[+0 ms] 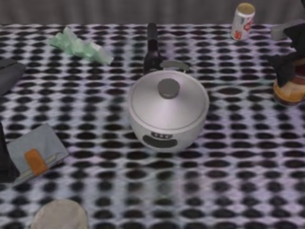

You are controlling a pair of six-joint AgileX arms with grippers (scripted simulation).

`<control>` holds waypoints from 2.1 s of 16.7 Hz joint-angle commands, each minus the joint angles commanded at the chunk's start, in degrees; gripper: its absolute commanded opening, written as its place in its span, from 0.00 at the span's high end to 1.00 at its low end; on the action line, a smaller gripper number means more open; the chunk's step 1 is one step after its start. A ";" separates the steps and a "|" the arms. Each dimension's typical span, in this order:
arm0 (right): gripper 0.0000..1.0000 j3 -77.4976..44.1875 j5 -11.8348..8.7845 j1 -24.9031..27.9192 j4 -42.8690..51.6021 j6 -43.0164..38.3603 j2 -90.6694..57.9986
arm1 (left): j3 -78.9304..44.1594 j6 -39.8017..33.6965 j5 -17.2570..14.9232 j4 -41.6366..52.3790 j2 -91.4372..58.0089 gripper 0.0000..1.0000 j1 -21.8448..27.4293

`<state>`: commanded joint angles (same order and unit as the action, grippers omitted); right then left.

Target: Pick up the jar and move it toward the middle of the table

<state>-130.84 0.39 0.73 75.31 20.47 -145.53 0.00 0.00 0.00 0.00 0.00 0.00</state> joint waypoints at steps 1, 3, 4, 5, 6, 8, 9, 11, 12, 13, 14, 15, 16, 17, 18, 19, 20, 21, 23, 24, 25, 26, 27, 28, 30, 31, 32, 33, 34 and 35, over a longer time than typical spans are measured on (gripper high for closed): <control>0.98 0.00 0.00 0.00 0.00 0.00 0.00 | 0.00 0.00 0.00 0.00 0.00 0.00 0.00; 1.00 0.00 0.00 0.00 0.00 0.00 0.00 | 0.00 0.00 0.00 0.00 0.00 0.00 0.00; 1.00 0.00 0.00 0.00 0.00 0.00 0.00 | 0.00 0.00 0.00 0.00 0.00 0.00 0.00; 1.00 0.00 0.00 0.00 0.00 0.00 0.00 | 0.00 0.00 0.00 0.00 0.00 0.00 0.00; 1.00 0.00 0.00 0.00 0.00 0.00 0.00 | 0.00 0.00 0.00 0.00 0.00 0.00 0.00; 1.00 0.00 0.00 0.00 0.00 0.00 0.00 | 0.00 0.00 0.00 0.00 0.00 0.00 0.00; 1.00 0.00 0.00 0.00 0.00 0.00 0.00 | 0.00 0.00 0.00 0.00 0.00 0.00 0.00; 1.00 0.14 -0.02 -0.15 0.04 -0.08 0.13 | 0.00 0.00 0.00 0.00 0.00 0.00 0.00; 1.00 0.89 -0.03 -0.07 0.11 -0.05 0.87 | 0.00 0.00 0.00 0.00 0.00 0.00 0.00; 1.00 2.26 -0.05 0.01 0.24 -0.05 2.22 | 0.00 0.00 0.00 0.00 0.00 0.00 0.00; 1.00 4.21 -0.07 0.08 0.42 -0.08 4.19 | 0.00 0.00 0.00 0.00 0.00 0.00 0.00; 1.00 6.56 -0.11 0.15 0.63 -0.14 6.75 | 0.00 0.00 0.00 0.00 0.00 0.00 0.00; 1.00 9.20 -0.15 0.21 0.86 -0.20 9.90 | 0.00 0.00 0.00 0.00 0.00 0.00 0.00; 1.00 12.02 -0.19 0.30 1.11 -0.26 13.45 | 0.00 0.00 0.00 0.00 0.00 0.00 0.00; 1.00 14.94 -0.22 0.40 1.40 -0.30 17.13 | 0.00 0.00 0.00 0.00 0.00 0.00 0.00; 1.00 17.85 -0.25 0.53 1.72 -0.31 20.58 | 0.00 0.00 0.00 0.00 0.00 0.00 0.00; 1.00 20.55 -0.27 0.64 2.07 -0.31 23.49 | 0.00 0.00 0.00 0.00 0.00 0.00 0.00; 1.00 22.83 -0.29 0.75 2.41 -0.31 25.79 | 0.00 0.00 0.00 0.00 0.00 0.00 0.00; 1.00 25.57 -0.31 0.90 2.90 -0.29 28.54 | 0.00 0.00 0.00 0.00 0.00 0.00 0.00; 1.00 26.03 -0.32 0.93 2.99 -0.29 29.00 | 0.00 0.00 0.00 0.00 0.00 0.00 0.00; 1.00 26.04 -0.32 0.93 3.00 -0.29 29.01 | 0.00 0.00 0.00 0.00 0.00 0.00 0.00; 1.00 26.04 -0.32 0.93 3.00 -0.29 29.01 | 0.00 0.00 0.00 0.00 0.00 0.00 0.00; 1.00 25.84 -0.34 0.59 2.90 -0.39 28.83 | 0.00 0.00 0.00 0.00 0.00 0.00 0.00; 1.00 25.80 -0.34 0.67 2.90 -0.53 28.76 | 0.00 0.00 0.00 0.00 0.00 0.00 0.00; 1.00 25.36 -0.33 1.62 2.75 -2.58 27.86 | 0.00 0.00 0.00 0.00 0.00 0.00 0.00; 1.00 24.99 -0.33 2.41 2.58 -4.47 27.13 | 0.00 0.00 0.00 0.00 0.00 0.00 0.00; 1.00 24.55 -0.33 3.36 2.34 -6.84 26.28 | 0.00 0.00 0.00 0.00 0.00 0.00 0.00; 1.00 24.07 -0.33 4.43 1.99 -9.57 25.40 | 0.00 0.00 0.00 0.00 0.00 0.00 0.00; 1.00 23.56 -0.32 5.60 1.55 -12.65 24.52 | 0.00 0.00 0.00 0.00 0.00 0.00 0.00; 1.00 23.02 -0.31 6.84 1.04 -16.02 23.64 | 0.00 0.00 0.00 0.00 0.00 0.00 0.00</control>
<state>-107.82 0.08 7.57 76.35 4.45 -121.89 0.00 0.00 0.00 0.00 0.00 0.00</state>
